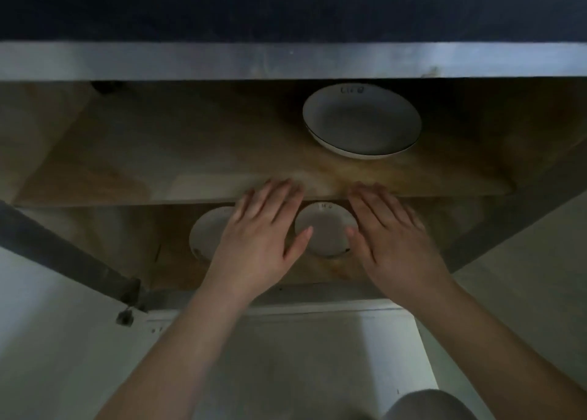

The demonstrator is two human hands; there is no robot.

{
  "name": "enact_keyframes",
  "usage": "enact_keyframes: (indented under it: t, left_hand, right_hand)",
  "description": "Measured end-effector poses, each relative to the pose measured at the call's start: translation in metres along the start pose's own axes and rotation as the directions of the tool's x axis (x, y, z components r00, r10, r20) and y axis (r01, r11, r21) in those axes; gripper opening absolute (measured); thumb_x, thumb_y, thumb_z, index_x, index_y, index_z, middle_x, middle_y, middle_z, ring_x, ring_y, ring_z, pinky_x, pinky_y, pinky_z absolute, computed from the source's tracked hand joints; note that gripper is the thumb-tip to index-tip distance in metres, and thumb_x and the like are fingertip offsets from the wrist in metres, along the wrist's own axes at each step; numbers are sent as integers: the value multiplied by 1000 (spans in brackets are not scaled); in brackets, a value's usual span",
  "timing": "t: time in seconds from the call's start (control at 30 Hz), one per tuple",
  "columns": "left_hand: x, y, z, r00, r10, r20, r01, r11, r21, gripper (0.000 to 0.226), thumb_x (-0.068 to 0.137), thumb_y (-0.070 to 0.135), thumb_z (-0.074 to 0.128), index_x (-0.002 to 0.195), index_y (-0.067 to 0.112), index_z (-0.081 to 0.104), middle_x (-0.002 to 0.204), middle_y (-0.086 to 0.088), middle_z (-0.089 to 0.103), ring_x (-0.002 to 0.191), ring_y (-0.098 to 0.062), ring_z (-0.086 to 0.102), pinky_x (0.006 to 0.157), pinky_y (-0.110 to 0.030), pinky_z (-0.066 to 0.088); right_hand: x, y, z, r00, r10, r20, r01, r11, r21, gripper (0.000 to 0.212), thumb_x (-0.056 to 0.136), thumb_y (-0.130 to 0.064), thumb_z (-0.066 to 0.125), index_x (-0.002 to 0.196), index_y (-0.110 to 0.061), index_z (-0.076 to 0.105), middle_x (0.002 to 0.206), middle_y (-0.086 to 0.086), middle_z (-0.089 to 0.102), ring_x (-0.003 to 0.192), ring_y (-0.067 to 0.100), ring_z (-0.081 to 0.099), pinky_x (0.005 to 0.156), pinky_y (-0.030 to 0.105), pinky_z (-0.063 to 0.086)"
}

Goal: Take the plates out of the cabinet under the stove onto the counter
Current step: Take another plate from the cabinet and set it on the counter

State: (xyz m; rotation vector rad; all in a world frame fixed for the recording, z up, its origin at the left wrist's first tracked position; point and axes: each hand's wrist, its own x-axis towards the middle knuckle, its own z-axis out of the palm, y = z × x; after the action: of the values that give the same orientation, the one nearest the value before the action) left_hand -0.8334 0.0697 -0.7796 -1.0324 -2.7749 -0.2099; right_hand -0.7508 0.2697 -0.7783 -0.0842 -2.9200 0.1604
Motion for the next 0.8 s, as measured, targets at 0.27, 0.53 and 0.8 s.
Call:
enact_keyframes:
  t: [0.27, 0.53, 0.8]
  left_hand:
    - [2, -7, 21, 996, 45, -73, -44, 999, 20, 66, 100, 58, 18, 153, 20, 31, 159, -1, 34, 147, -18, 24, 119, -39, 7]
    - [3, -4, 19, 987, 47, -152, -51, 998, -23, 55, 99, 44, 32, 142, 17, 49, 145, -3, 51, 137, -21, 40, 114, -46, 28]
    - [16, -5, 9, 993, 24, -116, -23, 1000, 3, 46, 98, 46, 37, 133, 25, 57, 133, 4, 59, 122, -20, 52, 100, -44, 41]
  right_hand:
    - [2, 2, 29, 996, 9, -89, -13, 999, -47, 58, 101, -50, 21, 151, -22, 28, 157, -2, 32, 146, 15, 20, 116, 33, 6]
    - [1, -4, 30, 996, 21, -85, -24, 999, -27, 58, 102, -50, 25, 153, -23, 21, 160, -2, 24, 148, 15, 10, 114, 30, 3]
    - [14, -9, 8, 977, 60, -203, -50, 997, 53, 43, 100, -45, 34, 130, -23, 56, 131, -1, 60, 121, 18, 53, 99, 34, 39]
